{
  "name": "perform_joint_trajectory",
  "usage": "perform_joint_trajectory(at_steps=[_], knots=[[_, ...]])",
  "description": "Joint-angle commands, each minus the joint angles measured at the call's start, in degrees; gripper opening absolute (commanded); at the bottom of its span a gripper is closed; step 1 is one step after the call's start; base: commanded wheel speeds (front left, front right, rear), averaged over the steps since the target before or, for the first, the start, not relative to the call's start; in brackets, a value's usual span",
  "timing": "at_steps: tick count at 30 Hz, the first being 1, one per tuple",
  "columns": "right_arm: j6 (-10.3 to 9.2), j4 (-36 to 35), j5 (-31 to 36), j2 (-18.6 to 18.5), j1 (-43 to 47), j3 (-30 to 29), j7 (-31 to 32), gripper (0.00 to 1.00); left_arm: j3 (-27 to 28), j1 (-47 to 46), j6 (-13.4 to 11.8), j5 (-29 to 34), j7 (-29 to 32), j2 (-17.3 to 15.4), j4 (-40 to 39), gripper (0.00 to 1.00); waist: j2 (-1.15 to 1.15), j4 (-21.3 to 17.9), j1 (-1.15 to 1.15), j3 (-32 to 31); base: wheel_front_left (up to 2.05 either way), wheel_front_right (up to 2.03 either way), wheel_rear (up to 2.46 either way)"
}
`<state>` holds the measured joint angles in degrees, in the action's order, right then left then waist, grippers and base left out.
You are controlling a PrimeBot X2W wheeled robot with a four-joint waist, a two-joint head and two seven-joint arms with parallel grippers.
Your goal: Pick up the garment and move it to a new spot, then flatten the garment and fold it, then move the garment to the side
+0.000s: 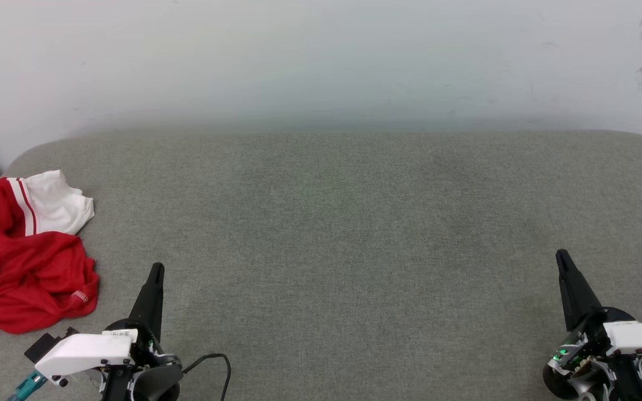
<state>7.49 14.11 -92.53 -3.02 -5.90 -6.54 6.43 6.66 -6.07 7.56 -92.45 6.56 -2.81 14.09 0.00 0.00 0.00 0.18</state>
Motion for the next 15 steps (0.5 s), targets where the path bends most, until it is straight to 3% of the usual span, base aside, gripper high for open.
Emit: perform_joint_trajectory(at_steps=[1, 15], knots=[[0.00, 0.07, 0.26, 0.22, -0.68, 0.03, 0.10, 0.00, 0.07, -0.36, 0.19, 0.07, 0.10, 0.11, 0.02, 0.00, 0.00, 0.00, 0.00, 0.00, 0.00, 0.00, 0.00], [0.00, 0.07, 0.26, 0.22, -0.68, 0.03, 0.10, 0.00, 0.06, -0.36, 0.19, 0.07, 0.10, 0.11, 0.02, 0.00, 0.00, 0.00, 0.00, 0.00, 0.00, 0.00, 0.00]])
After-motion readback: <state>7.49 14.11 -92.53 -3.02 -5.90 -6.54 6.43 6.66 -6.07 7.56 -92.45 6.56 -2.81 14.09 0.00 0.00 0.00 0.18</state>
